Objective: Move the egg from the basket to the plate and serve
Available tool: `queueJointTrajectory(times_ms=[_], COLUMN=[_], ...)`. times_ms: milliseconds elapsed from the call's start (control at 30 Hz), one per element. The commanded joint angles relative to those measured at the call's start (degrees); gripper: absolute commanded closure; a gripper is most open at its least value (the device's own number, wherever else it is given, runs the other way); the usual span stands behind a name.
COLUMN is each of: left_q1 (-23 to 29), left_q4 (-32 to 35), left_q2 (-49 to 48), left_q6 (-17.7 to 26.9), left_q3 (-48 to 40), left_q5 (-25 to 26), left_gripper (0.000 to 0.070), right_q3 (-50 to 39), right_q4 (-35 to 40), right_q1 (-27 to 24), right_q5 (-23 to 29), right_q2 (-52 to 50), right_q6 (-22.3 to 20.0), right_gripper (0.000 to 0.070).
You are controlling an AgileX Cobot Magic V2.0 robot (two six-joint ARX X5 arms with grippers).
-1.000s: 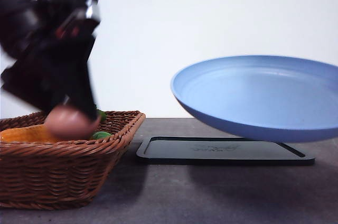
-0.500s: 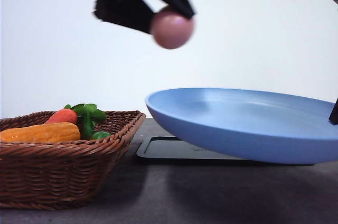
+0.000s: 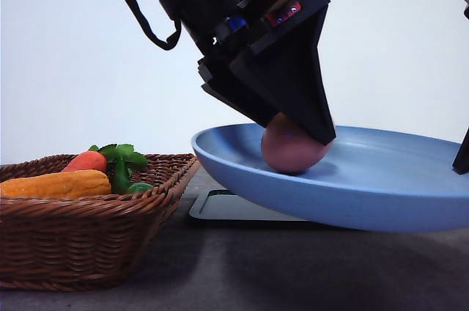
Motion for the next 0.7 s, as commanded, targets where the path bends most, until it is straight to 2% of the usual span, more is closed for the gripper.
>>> queueJointTrajectory(times_ms=[0, 167, 367, 667], left_q1=[-0.9, -0.7, -0.7, -0.7], left_q4=[0.7, 0.7, 0.7, 0.7], left_q2=[0.7, 0.7, 0.7, 0.7], left_q6=[1.1, 1.1, 1.1, 1.1], left_q3=[0.7, 0.7, 0.7, 0.7], left_q5=[-0.1, -0.1, -0.1, -0.1], left_gripper=[0.0481, 0.0471, 0.0375, 0.0371], right_q3=[0.5, 0.5, 0.5, 0.7], right_q4=[0.3, -0.1, 0.0, -0.2], right_q1=[0.3, 0.3, 0.3, 0.3], right_q5=[-0.5, -0.5, -0.5, -0.5], right_q2=[0.4, 0.4, 0.4, 0.4], right_q6=[0.2, 0.2, 0.2, 0.2], right_gripper=[0.07, 0.07, 0.07, 0.07])
